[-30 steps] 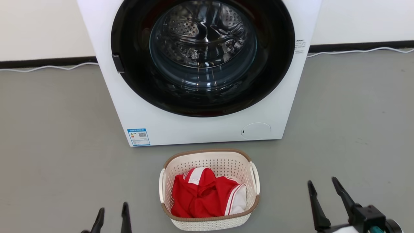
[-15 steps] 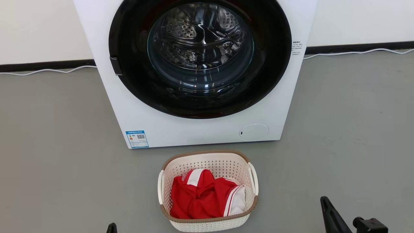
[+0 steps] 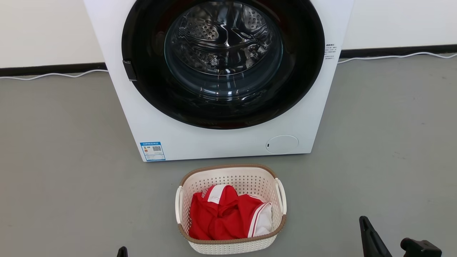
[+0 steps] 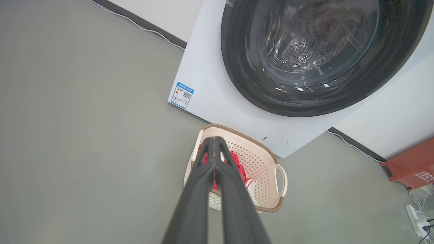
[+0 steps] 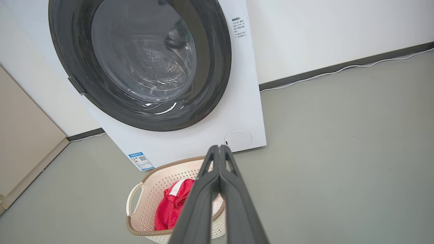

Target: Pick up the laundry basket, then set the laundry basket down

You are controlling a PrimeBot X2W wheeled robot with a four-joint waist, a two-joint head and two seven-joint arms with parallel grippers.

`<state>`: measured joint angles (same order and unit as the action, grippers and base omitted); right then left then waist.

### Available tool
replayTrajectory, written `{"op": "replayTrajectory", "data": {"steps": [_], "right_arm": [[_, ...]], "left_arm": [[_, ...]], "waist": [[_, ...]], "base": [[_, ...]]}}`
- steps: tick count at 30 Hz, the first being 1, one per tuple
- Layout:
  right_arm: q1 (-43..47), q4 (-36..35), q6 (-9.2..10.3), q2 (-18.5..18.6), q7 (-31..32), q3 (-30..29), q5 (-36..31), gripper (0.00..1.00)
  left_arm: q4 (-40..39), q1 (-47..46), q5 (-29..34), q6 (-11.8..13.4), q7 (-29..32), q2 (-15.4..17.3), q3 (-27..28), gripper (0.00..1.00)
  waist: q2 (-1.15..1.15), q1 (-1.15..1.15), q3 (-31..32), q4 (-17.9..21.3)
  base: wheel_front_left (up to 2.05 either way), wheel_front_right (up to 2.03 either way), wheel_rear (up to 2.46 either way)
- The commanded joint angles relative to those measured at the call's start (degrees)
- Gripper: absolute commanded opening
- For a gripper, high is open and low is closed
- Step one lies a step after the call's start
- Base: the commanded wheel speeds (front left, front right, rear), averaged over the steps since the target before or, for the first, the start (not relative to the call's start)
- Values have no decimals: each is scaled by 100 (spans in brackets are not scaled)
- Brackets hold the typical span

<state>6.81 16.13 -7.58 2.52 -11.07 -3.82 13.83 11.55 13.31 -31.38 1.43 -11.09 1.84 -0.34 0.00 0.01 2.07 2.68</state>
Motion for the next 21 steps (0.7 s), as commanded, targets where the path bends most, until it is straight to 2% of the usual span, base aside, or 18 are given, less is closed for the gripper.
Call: {"op": "replayTrajectory", "data": {"steps": [1,21], "right_arm": [[-269,-139,2,12,61,-29,224,0],[-479,-155,3,17,406,-77,1779,0]], "left_arm": [[-106,-311,-158,-69,29,26,64,0],[-33,-645,-1366,-237,382,42,191,0]], "waist": [[0,-1,-3,-5],[0,-1,-48,-59]], "base": [[0,0,0],[0,0,0]]}}
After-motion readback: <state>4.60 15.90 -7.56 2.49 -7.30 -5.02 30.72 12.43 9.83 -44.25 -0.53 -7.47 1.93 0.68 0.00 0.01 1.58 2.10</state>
